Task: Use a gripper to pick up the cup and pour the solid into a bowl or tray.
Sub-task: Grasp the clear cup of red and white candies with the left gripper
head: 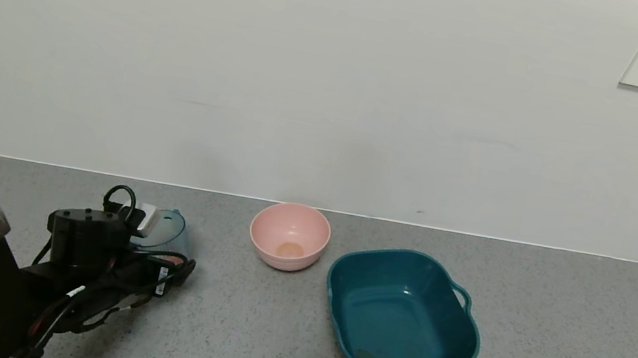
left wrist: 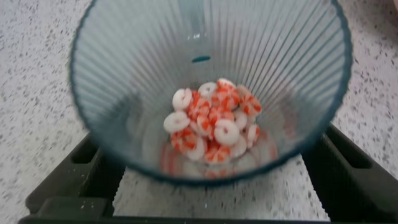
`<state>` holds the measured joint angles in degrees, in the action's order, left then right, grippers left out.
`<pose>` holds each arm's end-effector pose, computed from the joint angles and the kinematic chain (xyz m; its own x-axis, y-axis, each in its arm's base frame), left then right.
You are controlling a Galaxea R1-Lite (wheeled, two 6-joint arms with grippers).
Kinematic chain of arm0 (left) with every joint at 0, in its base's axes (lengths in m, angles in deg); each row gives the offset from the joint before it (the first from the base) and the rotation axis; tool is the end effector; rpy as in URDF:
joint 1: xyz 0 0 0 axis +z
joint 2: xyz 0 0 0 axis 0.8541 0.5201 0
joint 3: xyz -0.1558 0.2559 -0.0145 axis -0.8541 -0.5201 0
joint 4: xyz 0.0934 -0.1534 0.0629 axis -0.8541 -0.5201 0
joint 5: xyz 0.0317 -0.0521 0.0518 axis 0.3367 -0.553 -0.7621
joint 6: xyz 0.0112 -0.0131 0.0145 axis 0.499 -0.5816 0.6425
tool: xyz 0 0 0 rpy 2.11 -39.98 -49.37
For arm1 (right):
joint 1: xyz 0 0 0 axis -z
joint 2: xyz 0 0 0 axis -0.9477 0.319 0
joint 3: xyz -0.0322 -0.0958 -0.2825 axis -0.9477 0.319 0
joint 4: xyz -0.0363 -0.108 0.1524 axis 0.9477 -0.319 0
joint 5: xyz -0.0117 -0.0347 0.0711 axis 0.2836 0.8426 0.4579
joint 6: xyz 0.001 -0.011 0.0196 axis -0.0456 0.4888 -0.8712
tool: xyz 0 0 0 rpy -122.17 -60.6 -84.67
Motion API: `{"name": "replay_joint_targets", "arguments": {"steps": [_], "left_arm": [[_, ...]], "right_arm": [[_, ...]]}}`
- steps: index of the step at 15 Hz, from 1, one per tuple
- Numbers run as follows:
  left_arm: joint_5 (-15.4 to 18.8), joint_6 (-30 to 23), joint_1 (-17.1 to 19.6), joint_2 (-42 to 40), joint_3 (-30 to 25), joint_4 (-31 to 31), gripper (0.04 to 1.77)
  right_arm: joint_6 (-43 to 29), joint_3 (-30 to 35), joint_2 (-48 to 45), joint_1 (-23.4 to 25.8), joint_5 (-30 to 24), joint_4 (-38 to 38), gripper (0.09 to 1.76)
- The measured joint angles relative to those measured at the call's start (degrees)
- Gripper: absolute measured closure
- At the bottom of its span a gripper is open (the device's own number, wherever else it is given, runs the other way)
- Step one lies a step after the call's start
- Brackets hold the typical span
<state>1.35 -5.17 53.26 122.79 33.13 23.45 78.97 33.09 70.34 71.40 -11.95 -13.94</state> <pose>0.3051 -0.0266 0.0358 0.9008 0.0156 -0.4339 0.0261 0.9956 0.0898 -0.0229 0.0001 0.0754 1.0000 0.0080 -0.0021 -0.0080 1.0000 0.0000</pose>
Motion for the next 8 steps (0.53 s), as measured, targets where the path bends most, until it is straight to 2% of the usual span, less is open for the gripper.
{"name": "replay_joint_targets", "arguments": {"steps": [3,8], "left_arm": [[-0.35,-0.16,-0.55,3.80,0.20,5.62,0.09],[-0.39,-0.24,-0.61,6.69,1.13,7.18,0.09]], "right_arm": [[0.00,0.00,0.00,0.00,0.00,0.00,0.14],[0.00,0.00,0.00,0.00,0.00,0.00,0.14]]}}
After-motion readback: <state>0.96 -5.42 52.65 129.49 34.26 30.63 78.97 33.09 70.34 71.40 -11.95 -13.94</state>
